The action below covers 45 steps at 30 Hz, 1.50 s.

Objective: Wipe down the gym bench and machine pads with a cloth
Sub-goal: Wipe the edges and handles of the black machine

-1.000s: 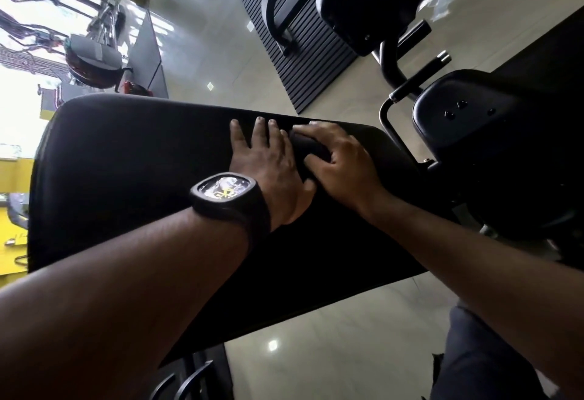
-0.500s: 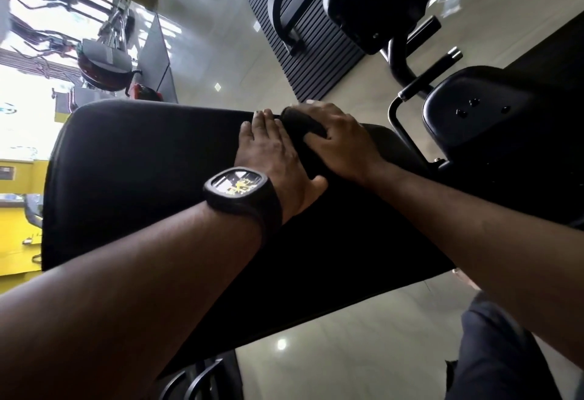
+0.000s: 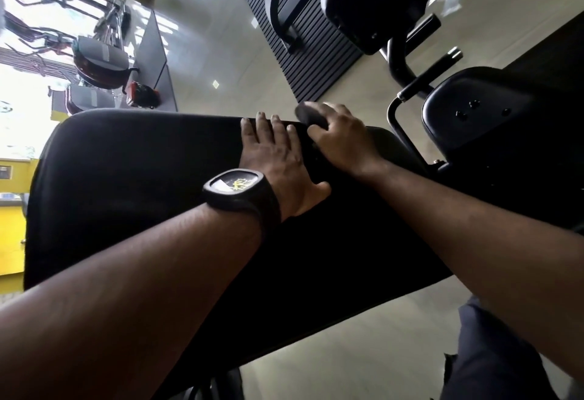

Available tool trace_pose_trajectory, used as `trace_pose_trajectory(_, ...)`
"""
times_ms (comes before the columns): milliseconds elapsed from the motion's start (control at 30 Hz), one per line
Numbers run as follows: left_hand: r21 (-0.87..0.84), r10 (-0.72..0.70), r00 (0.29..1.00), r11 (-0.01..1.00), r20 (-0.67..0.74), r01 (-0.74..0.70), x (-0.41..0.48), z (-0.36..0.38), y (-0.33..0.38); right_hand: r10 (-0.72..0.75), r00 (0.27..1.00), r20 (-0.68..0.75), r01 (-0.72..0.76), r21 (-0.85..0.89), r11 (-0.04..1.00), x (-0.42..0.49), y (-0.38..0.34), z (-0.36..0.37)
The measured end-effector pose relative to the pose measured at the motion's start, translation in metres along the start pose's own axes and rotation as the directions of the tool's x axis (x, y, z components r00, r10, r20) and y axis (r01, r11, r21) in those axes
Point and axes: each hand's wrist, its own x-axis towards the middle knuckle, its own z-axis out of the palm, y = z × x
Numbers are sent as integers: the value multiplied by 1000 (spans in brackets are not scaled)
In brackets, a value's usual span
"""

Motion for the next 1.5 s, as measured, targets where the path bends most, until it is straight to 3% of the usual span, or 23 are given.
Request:
trace_pose_trajectory(100, 9, 9, 1000, 1000, 7, -9, 1, 0, 2, 107, 994, -18, -107, -14, 994, -13, 11, 1)
trace_pose_trajectory(300, 12, 23, 1000, 1000, 20, -23, 2, 1, 9, -162, 986, -36, 162, 14, 987, -35, 2, 1)
trace_pose_trajectory(367, 14, 22, 1000, 1000, 22, -22, 5, 2, 15, -112, 993, -31, 112, -2, 994, -22, 12, 0)
trace_pose_trajectory(467, 27, 15, 999, 999, 35, -16, 9, 2, 20, 73, 996, -46, -73, -9, 997, -18, 30, -3)
trace_pose_trajectory(533, 27, 26, 999, 999, 43, -28, 9, 3, 22, 93, 995, -35, -94, -32, 995, -35, 34, -2)
trace_pose_trajectory(733, 37, 36, 997, 999, 69, -39, 6, 2, 28, -154, 988, 0, 154, 21, 988, -45, 24, -7)
trace_pose_trajectory(900, 58, 57, 996, 996, 73, -61, 3, 3, 30, 132, 991, -4, -132, -51, 990, -29, 61, -11)
trace_pose_trajectory(967, 55, 68, 995, 996, 75, -73, 3, 4, 30, 118, 993, -24, -118, -36, 992, -52, 60, -8)
trace_pose_trajectory(1133, 42, 104, 992, 993, 67, -107, 2, 7, 35, -97, 995, -35, 99, 50, 994, -72, 45, -8)
trace_pose_trajectory(1333, 69, 121, 989, 990, 80, -127, -2, 7, 37, 164, 986, -13, -164, -54, 985, -62, 78, -11)
trace_pose_trajectory(1500, 59, 125, 991, 990, 53, -128, -2, 11, 41, -40, 997, -65, 43, 47, 998, -103, 56, -7)
